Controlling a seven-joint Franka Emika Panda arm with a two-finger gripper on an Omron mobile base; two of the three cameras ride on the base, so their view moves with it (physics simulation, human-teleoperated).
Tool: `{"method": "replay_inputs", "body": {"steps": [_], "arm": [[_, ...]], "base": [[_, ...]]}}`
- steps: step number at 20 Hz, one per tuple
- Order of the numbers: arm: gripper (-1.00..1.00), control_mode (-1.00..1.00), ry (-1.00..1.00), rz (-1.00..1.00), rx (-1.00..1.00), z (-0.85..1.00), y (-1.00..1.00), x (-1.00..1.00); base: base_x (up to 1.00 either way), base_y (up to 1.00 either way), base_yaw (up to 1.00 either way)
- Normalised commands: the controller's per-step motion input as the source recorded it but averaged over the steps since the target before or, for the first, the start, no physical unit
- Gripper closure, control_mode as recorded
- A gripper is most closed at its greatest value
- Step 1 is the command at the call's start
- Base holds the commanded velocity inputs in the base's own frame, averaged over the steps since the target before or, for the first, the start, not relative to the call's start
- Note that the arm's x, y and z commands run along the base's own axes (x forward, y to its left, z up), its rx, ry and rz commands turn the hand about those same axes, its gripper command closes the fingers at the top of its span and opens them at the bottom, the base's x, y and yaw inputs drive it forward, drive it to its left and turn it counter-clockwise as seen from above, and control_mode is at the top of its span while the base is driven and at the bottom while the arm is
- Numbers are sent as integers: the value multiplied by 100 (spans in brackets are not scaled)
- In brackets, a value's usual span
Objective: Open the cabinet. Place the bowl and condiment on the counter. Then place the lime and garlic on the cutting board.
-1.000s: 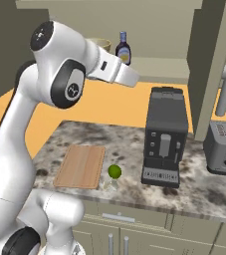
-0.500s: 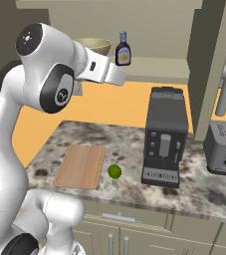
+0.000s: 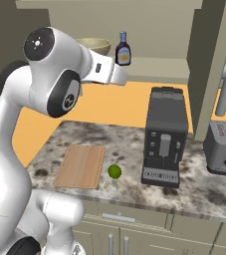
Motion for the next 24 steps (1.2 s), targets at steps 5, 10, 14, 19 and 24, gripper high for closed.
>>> {"method": "replay_inputs", "body": {"steps": [5, 10, 14, 19, 24], "arm": [[-100, -100, 0, 14, 0, 2, 14, 0], [-100, -100, 0, 6, 0, 11, 13, 0], [-100, -100, 0, 6, 0, 12, 10, 0], [-100, -100, 0, 1, 0, 4, 10, 2], [-100, -100, -3, 0, 0, 1, 9, 11]], "base": [[0, 0, 0], [0, 0, 0], [0, 0, 0], [0, 0, 0], [0, 0, 0]]}}
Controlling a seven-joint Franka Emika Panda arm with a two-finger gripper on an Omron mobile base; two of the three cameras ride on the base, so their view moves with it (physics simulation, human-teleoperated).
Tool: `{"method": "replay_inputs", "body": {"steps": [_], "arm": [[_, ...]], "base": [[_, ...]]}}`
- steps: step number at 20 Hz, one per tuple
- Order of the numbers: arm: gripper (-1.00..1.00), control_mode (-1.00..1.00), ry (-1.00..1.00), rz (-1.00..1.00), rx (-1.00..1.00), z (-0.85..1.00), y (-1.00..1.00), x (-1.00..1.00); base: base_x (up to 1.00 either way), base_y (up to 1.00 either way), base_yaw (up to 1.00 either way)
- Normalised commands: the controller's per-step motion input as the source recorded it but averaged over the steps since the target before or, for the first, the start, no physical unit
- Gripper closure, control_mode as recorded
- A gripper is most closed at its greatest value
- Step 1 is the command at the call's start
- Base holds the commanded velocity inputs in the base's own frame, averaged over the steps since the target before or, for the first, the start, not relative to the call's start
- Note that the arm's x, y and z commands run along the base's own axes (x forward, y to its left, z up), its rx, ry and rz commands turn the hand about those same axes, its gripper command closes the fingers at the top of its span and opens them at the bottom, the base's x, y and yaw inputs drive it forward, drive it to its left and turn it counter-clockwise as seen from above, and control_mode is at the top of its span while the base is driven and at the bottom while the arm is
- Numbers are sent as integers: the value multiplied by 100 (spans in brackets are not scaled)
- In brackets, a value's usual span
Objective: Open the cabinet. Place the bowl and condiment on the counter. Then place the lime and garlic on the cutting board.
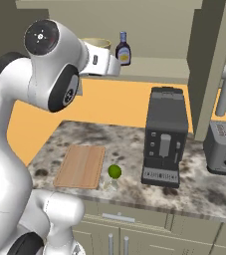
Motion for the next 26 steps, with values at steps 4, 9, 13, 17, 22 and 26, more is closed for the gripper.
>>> {"method": "replay_inputs", "body": {"steps": [4, 9, 13, 17, 22, 26], "arm": [[-100, -100, -5, 1, 0, 1, 2, 18], [-100, -100, -3, 10, 0, 0, 0, 22], [-100, -100, 0, 10, 2, 3, 0, 21], [-100, -100, 0, 13, 4, 9, 0, 22], [-100, -100, 0, 9, 5, 14, 0, 24], [-100, -100, 0, 7, 2, 2, 0, 29]], "base": [[0, 0, 0], [0, 0, 0], [0, 0, 0], [0, 0, 0], [0, 0, 0], [0, 0, 0]]}}
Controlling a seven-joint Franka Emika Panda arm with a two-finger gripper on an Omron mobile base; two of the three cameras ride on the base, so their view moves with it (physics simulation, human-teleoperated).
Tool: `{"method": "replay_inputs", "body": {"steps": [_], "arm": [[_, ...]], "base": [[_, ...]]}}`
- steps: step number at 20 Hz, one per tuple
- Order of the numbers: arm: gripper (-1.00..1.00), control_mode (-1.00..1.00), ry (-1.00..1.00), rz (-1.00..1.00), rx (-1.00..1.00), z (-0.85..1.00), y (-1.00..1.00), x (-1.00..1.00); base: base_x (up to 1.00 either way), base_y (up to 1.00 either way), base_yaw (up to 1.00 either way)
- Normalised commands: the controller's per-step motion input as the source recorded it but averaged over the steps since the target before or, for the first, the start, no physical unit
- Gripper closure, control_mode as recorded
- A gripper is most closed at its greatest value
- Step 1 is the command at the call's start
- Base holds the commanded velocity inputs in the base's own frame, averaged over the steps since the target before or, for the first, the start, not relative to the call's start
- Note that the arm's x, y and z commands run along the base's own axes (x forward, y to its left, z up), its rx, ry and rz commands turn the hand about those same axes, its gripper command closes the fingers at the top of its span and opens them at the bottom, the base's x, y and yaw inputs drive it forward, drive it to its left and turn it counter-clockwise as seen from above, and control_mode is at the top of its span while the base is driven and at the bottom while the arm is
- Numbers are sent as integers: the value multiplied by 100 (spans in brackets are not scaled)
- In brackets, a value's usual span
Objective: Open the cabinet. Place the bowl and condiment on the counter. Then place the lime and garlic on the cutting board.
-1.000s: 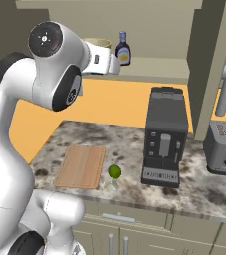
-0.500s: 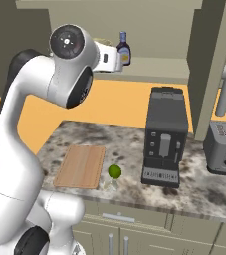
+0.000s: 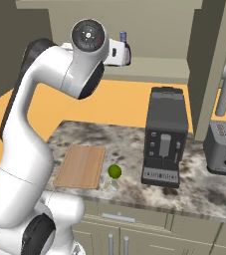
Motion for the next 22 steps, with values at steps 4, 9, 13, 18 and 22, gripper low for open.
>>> {"method": "replay_inputs", "body": {"steps": [4, 9, 13, 18, 22], "arm": [[-100, -100, 0, 8, 0, 0, 0, 31], [-100, -100, 0, 8, 3, 2, 0, 27], [-100, -100, 0, 8, 2, 0, 0, 33], [-100, -100, 0, 5, 0, 1, 0, 31], [-100, -100, 0, 0, 0, 0, -9, 22]], "base": [[0, 0, 0], [0, 0, 0], [0, 0, 0], [0, 0, 0], [0, 0, 0]]}}
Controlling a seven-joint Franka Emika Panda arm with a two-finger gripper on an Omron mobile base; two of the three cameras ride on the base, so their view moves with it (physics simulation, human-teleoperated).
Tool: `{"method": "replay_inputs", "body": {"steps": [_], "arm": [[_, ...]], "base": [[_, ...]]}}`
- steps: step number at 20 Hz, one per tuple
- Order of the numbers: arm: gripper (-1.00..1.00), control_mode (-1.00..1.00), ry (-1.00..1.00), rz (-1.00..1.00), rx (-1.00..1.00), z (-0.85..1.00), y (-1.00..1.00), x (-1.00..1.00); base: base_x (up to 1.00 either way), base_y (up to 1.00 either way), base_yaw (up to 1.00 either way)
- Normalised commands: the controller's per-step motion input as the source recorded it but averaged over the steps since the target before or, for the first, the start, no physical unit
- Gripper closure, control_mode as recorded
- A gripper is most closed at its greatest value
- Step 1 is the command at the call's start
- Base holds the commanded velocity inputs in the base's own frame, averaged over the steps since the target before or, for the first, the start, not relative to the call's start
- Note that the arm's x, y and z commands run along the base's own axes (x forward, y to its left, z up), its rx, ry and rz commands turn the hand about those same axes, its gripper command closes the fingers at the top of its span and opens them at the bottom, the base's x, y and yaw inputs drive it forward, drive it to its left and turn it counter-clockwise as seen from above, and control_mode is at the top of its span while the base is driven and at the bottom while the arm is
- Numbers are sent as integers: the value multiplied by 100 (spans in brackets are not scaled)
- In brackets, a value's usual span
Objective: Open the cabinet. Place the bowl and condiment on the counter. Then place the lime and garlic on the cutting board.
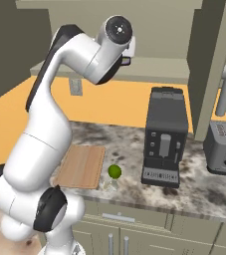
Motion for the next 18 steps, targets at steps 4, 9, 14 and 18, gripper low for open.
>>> {"method": "replay_inputs", "body": {"steps": [4, 9, 14, 18], "arm": [[-100, -100, 0, 0, 0, 0, -9, 20], [-100, -100, 0, 1, 0, 0, -1, 24], [-100, -100, 0, 5, 0, 0, 0, 30], [-100, -100, 0, 5, 0, 0, -3, 26]], "base": [[0, 0, 0], [0, 0, 0], [0, 0, 0], [0, 0, 0]]}}
